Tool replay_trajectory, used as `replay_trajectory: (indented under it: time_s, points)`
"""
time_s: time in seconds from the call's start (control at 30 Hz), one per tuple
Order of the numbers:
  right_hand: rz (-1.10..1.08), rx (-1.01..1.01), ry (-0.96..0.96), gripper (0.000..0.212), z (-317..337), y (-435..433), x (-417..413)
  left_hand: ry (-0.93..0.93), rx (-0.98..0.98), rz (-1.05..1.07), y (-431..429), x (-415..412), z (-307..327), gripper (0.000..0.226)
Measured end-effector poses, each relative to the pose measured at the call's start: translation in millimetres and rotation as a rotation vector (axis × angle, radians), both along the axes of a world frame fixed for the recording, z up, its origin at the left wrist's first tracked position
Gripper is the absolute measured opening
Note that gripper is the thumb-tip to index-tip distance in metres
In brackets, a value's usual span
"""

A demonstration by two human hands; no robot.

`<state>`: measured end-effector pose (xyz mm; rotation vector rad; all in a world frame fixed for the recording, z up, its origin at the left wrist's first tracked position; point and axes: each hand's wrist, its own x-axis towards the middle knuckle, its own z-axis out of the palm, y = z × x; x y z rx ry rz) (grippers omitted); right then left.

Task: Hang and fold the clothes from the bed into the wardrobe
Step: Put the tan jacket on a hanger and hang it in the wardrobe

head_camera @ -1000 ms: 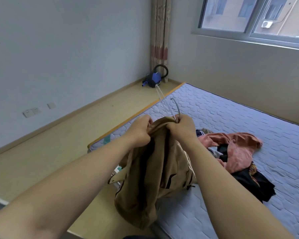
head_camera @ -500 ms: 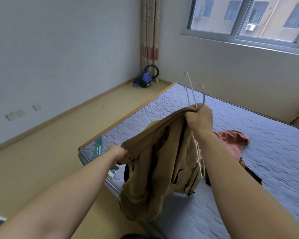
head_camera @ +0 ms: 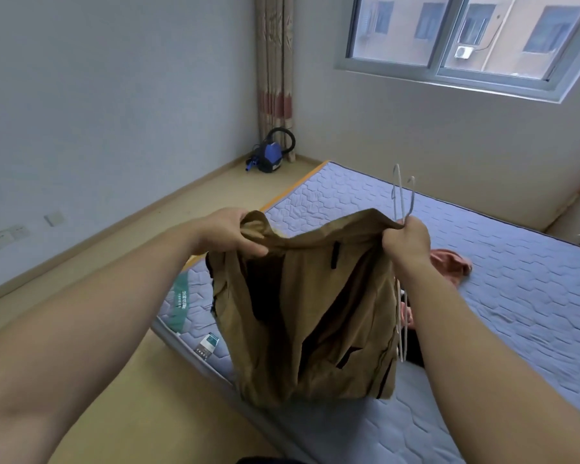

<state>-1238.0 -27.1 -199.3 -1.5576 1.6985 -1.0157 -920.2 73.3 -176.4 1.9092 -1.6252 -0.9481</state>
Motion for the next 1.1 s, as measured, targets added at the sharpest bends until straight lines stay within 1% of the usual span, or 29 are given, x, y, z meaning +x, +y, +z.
replay_trajectory:
  time_s: [0.03,0.07,0.1,0.17,0.2,0.23,0.27,0.3,0.4,0.47,0.53,0.57,0.63,0.7,0.77,0.8,0.87,0.93,1.0,1.07,1.1]
  points:
    - [0.009,0.028,0.011,0.015,-4.7,-0.1,0.9,-0.146,0.037,-0.034,-2.9,-2.2,3.7,0.024]
    - [0.012,0.055,0.009,0.015,-9.5,1.0,2.4,-0.289,0.049,-0.025,-5.5,-7.0,6.4,0.023]
    - [0.019,0.081,-0.002,0.013,-15.1,2.6,4.8,-0.385,0.047,0.016,-9.6,-8.9,3.2,0.024]
    - [0.063,0.111,-0.035,0.011,-22.8,8.3,13.0,-0.443,0.053,0.11,-13.7,-15.4,-3.1,0.027]
    - [0.099,0.115,-0.039,0.019,-27.1,12.8,18.1,-0.434,0.079,0.15,-12.9,-19.6,-6.4,0.027]
    - [0.141,0.109,-0.037,0.032,-29.6,19.1,23.6,-0.409,0.106,0.186,-12.8,-21.8,-11.5,0.028]
    - [0.183,0.097,-0.029,0.044,-30.7,26.8,28.8,-0.359,0.152,0.24,-12.3,-22.7,-18.7,0.031]
    - [0.223,0.083,-0.019,0.052,-33.0,34.2,34.3,-0.282,0.182,0.307,-11.9,-21.4,-28.9,0.035]
    - [0.283,0.145,-0.047,0.06,-44.1,56.0,48.4,0.052,0.237,0.525,-7.6,-9.5,-62.0,0.044]
    - [0.297,0.222,-0.102,0.056,-57.0,64.8,53.8,0.302,0.239,0.669,0.0,1.8,-79.9,0.035]
    - [0.336,0.249,-0.117,0.051,-68.3,71.8,56.4,0.471,0.25,0.811,7.7,8.6,-91.9,0.02]
    - [0.36,0.247,-0.107,0.053,-72.4,75.5,57.1,0.517,0.252,0.861,12.0,11.6,-96.4,0.017]
    - [0.378,0.238,-0.062,0.059,-80.5,82.1,56.4,0.548,0.206,0.938,18.4,14.3,-101.0,0.017]
    - [0.384,0.26,-0.015,0.058,-89.3,87.3,53.8,0.571,0.155,0.991,20.3,18.2,-106.6,0.019]
    - [0.401,0.29,0.063,0.048,-94.6,91.3,50.2,0.584,0.136,0.97,22.3,19.3,-107.1,0.024]
    - [0.416,0.299,0.104,0.044,-96.0,93.0,49.0,0.56,0.136,0.942,21.3,21.3,-110.6,0.029]
    - [0.426,0.289,0.167,0.044,-98.3,96.2,49.9,0.49,0.151,0.874,20.2,17.9,-111.2,0.039]
    - [0.401,0.249,0.215,0.044,-101.1,97.7,53.2,0.46,0.157,0.786,20.4,5.4,-102.2,0.04]
    - [0.374,0.238,0.234,0.044,-102.4,99.1,58.4,0.389,0.152,0.701,18.0,-7.6,-91.7,0.04]
    - [0.406,0.245,0.234,0.043,-105.1,100.1,63.5,0.328,0.155,0.617,17.3,-19.3,-81.2,0.036]
    - [0.426,0.238,0.234,0.038,-105.7,101.5,66.2,0.312,0.149,0.574,18.2,-25.8,-76.0,0.035]
